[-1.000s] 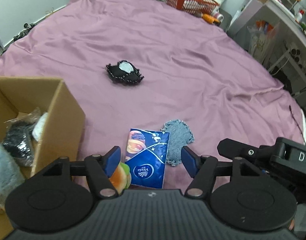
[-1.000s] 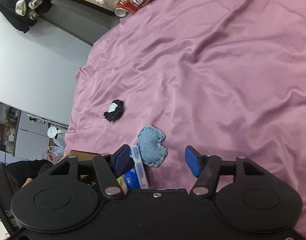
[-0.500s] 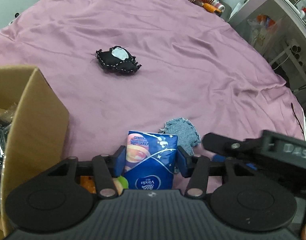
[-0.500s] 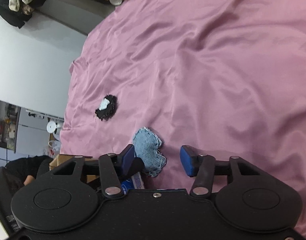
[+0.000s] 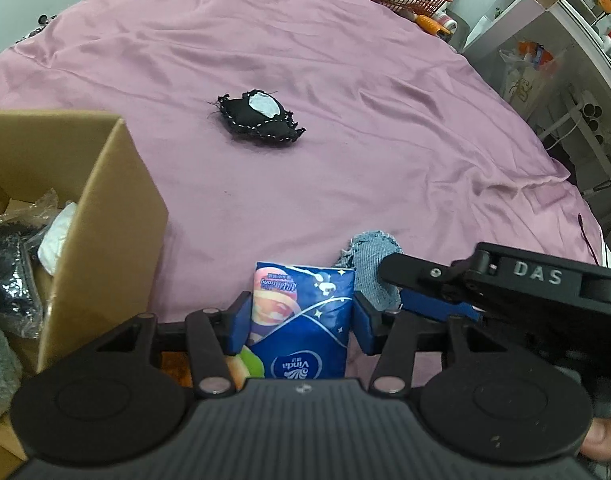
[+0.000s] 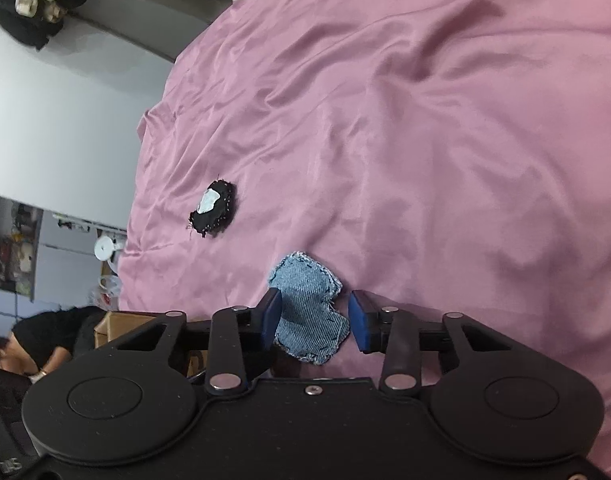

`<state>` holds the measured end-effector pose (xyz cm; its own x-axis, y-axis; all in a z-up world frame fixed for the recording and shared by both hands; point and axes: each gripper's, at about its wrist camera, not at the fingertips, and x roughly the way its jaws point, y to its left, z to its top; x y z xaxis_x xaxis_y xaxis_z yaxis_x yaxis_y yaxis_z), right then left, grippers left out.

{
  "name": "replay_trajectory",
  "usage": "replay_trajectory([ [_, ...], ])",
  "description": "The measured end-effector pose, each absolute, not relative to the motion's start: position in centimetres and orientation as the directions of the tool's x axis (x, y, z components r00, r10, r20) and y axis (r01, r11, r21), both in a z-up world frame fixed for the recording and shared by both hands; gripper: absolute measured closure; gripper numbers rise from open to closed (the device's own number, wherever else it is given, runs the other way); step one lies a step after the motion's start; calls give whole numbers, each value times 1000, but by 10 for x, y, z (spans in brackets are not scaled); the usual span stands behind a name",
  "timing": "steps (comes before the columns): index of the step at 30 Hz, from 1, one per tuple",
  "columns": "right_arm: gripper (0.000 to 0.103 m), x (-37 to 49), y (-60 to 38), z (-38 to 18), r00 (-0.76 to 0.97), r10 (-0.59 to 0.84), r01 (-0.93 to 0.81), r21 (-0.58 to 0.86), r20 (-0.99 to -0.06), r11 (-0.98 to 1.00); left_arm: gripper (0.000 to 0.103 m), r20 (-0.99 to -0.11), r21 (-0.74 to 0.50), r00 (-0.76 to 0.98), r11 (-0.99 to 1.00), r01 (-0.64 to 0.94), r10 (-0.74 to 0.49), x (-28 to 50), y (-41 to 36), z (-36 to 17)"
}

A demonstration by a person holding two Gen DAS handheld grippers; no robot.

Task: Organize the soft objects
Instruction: 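Grasp the blue tissue pack with the left gripper while the right grasps the denim cloth, then carry the tissue pack with the left gripper while the right carries the denim cloth over the box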

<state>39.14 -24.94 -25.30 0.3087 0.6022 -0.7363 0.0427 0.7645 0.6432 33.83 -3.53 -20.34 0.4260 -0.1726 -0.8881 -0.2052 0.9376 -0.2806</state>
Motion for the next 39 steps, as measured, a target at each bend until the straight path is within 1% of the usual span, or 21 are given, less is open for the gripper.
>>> replay_trajectory([
  [1,73,393,-246,-253,305,595,31,633,-743,774,53,-887,-279,429,939,-202,-171,338,-35,-202],
  [4,80,394,-241,-251,302,588,9,619,-750,785,53,-882,-275,440,941,-197,-166,337,-35,-197],
  [7,83,391,-243,-247,305,588,-1,617,-750,787,53,-876,-271,455,943,-195,-158,335,-35,-190],
  [14,85,383,-253,-233,347,569,-9,604,-745,797,52,-863,-266,484,944,-196,-143,327,-34,-163],
  [22,85,369,-261,-209,411,569,-35,611,-713,791,52,-835,-242,537,955,-170,-116,315,-36,-131],
  [26,85,358,-261,-201,444,534,-58,571,-719,819,52,-828,-225,552,960,-167,-98,309,-38,-120],
  [28,85,355,-260,-204,441,510,-51,547,-738,836,52,-828,-223,553,959,-173,-92,306,-40,-115],
  [30,85,350,-264,-204,441,486,-33,528,-754,849,52,-826,-228,555,960,-163,-102,301,-43,-110],
  [33,85,341,-271,-196,474,475,-28,526,-742,850,52,-813,-247,569,958,-143,-124,293,-48,-101],
  [39,85,322,-278,-177,520,455,-30,517,-723,855,52,-802,-245,583,961,-126,-128,272,-54,-89],
])
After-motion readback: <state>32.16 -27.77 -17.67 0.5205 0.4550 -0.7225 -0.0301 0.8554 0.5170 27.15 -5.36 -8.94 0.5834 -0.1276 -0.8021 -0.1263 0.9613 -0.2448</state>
